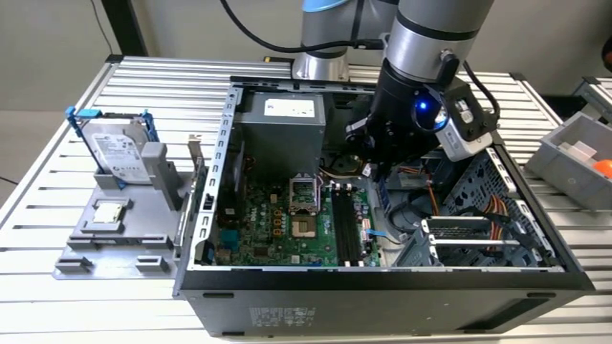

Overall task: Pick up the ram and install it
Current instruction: 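Insert the ram into the slot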

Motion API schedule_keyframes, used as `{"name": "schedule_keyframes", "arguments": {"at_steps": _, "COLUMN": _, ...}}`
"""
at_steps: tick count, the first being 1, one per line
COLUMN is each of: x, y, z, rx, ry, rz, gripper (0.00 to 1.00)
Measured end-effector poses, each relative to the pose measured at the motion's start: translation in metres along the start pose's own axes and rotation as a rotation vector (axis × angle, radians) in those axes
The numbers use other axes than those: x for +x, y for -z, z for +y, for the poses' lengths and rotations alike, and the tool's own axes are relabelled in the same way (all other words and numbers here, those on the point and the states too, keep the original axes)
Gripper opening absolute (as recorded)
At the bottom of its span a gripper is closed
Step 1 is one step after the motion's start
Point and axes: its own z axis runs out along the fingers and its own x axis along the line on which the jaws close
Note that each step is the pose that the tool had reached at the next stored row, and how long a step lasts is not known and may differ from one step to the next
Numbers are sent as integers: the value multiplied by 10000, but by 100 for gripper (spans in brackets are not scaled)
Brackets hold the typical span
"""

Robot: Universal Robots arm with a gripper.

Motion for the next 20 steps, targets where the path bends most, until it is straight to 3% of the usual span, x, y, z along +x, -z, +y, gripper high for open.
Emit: {"name": "schedule_keyframes", "arguments": {"at_steps": 20, "x": 22, "y": -17, "z": 1, "rx": 6, "ry": 1, "rz": 0, "gripper": 0}}
